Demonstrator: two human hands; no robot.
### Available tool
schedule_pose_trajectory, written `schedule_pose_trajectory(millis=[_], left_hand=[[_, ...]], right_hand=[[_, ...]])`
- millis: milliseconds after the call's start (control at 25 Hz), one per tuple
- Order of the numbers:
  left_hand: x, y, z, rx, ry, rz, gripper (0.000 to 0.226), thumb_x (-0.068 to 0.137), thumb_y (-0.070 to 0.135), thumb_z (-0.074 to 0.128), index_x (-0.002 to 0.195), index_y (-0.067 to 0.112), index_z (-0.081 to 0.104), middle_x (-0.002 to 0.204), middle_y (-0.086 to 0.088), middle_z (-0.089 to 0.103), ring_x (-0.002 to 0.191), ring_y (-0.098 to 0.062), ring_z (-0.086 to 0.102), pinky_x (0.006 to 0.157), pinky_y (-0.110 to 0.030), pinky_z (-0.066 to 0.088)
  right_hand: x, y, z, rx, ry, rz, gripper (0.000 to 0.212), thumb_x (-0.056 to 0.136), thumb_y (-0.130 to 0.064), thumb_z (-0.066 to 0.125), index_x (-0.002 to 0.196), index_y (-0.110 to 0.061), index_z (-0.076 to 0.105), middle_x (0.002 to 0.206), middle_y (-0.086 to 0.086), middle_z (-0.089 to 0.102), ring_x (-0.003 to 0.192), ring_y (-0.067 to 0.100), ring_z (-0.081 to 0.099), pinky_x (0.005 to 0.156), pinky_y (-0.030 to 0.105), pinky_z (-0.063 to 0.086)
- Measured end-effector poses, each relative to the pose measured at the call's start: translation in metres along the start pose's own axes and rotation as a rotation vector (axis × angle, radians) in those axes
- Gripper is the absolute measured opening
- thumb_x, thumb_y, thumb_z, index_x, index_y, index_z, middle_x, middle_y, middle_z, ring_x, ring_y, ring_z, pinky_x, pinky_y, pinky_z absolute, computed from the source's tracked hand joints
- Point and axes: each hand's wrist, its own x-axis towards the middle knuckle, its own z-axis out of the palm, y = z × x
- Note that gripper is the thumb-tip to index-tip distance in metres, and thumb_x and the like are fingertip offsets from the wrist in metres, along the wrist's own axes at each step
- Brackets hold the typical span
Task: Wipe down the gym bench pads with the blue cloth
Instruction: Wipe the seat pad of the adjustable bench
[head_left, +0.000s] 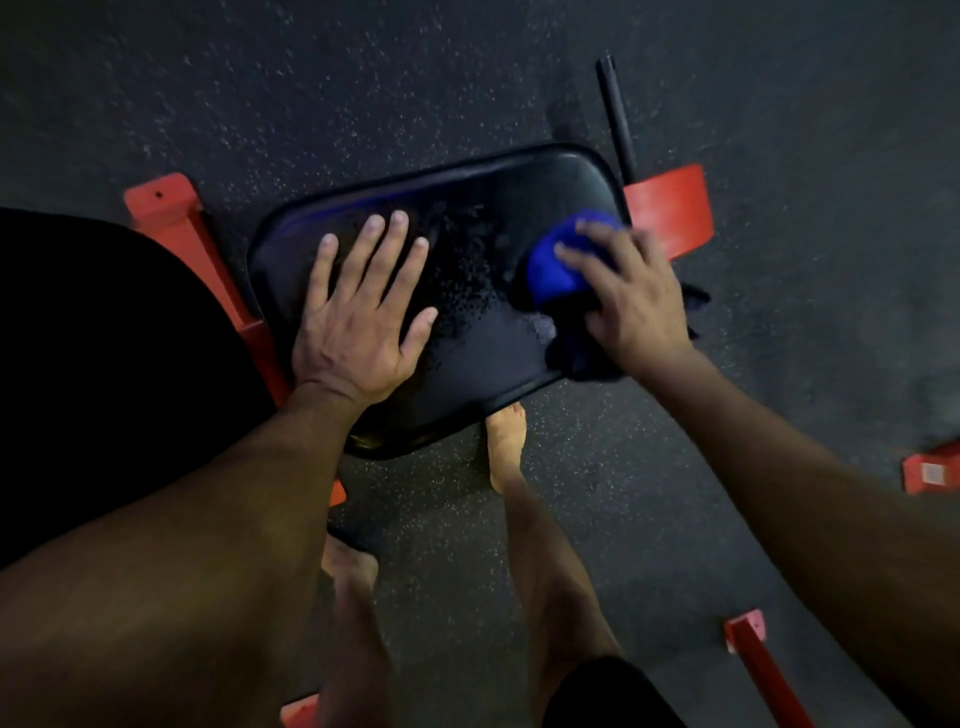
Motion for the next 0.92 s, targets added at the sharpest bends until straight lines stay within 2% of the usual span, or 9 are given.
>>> schedule_pose_trajectory(millis=[160, 240, 320, 440, 640, 720, 800, 920], left_hand=[[0.0, 0.001, -0.001, -0.01, 0.002, -0.005, 0.065, 0.103, 0.048, 0.035, 0.16, 0.017, 0.027, 0.17, -0.007, 0.019, 0.157, -0.024, 0.016, 0.126, -0.052, 0.008], [0.0, 0.001, -0.001, -0.012, 0.005, -0.005, 0.064, 0.103, 0.047, 0.037, 0.159, 0.017, 0.028, 0.169, -0.007, 0.019, 0.157, -0.025, 0.017, 0.126, -0.052, 0.008], [-0.001, 0.001, 0.0, -0.001, 0.011, 0.001, 0.064, 0.103, 0.047, 0.037, 0.159, 0.017, 0.028, 0.169, -0.007, 0.02, 0.156, -0.024, 0.017, 0.126, -0.052, 0.007], [-0.001, 0.0, 0.0, -0.009, 0.014, -0.008, 0.064, 0.104, 0.047, 0.037, 0.159, 0.017, 0.028, 0.169, -0.008, 0.02, 0.156, -0.025, 0.017, 0.126, -0.052, 0.008], [-0.002, -0.001, 0.0, -0.019, 0.016, 0.004, 0.064, 0.103, 0.046, 0.039, 0.159, 0.016, 0.03, 0.169, -0.008, 0.021, 0.156, -0.025, 0.018, 0.126, -0.054, 0.011], [-0.001, 0.0, 0.0, -0.024, -0.001, -0.011, 0.064, 0.102, 0.045, 0.04, 0.159, 0.016, 0.03, 0.169, -0.008, 0.022, 0.156, -0.025, 0.019, 0.126, -0.054, 0.011], [-0.001, 0.002, -0.002, -0.019, -0.014, -0.021, 0.065, 0.101, 0.045, 0.043, 0.158, 0.016, 0.031, 0.169, -0.008, 0.022, 0.156, -0.025, 0.019, 0.126, -0.054, 0.011], [0.002, -0.002, -0.006, 0.022, -0.051, -0.016, 0.065, 0.1, 0.047, 0.043, 0.158, 0.018, 0.031, 0.169, -0.007, 0.02, 0.156, -0.025, 0.018, 0.126, -0.054, 0.01]], right_hand=[[0.076, -0.012, -0.003, -0.029, 0.128, 0.237, 0.057, 0.068, -0.012, 0.05, 0.123, -0.014, 0.063, 0.132, 0.006, 0.058, 0.097, 0.033, 0.053, 0.081, 0.034, 0.04], [0.049, -0.014, 0.002, -0.018, 0.09, 0.157, 0.061, 0.066, -0.012, 0.052, 0.127, -0.015, 0.061, 0.135, 0.007, 0.056, 0.098, 0.035, 0.053, 0.084, 0.037, 0.042], [-0.009, -0.016, 0.005, 0.029, -0.004, 0.049, 0.068, 0.063, -0.009, 0.057, 0.131, -0.014, 0.06, 0.14, 0.01, 0.053, 0.102, 0.035, 0.051, 0.092, 0.039, 0.041], [-0.059, -0.014, 0.001, 0.08, -0.1, 0.034, 0.073, 0.058, -0.003, 0.061, 0.13, -0.009, 0.06, 0.14, 0.013, 0.051, 0.105, 0.031, 0.043, 0.1, 0.035, 0.034], [0.036, -0.012, 0.001, 0.069, 0.143, 0.357, 0.055, 0.063, -0.003, 0.049, 0.116, -0.01, 0.062, 0.123, 0.012, 0.057, 0.095, 0.033, 0.049, 0.083, 0.038, 0.04], [0.07, -0.023, 0.0, 0.021, 0.158, 0.437, 0.053, 0.064, -0.004, 0.047, 0.114, -0.014, 0.062, 0.119, 0.009, 0.058, 0.093, 0.032, 0.051, 0.08, 0.038, 0.041], [0.065, -0.032, 0.001, 0.002, 0.104, 0.332, 0.055, 0.064, -0.007, 0.05, 0.118, -0.015, 0.062, 0.121, 0.008, 0.057, 0.094, 0.033, 0.051, 0.08, 0.037, 0.04], [0.014, -0.047, 0.003, 0.051, -0.046, 0.141, 0.065, 0.063, -0.01, 0.055, 0.129, -0.012, 0.059, 0.13, 0.011, 0.054, 0.096, 0.036, 0.05, 0.087, 0.037, 0.038]])
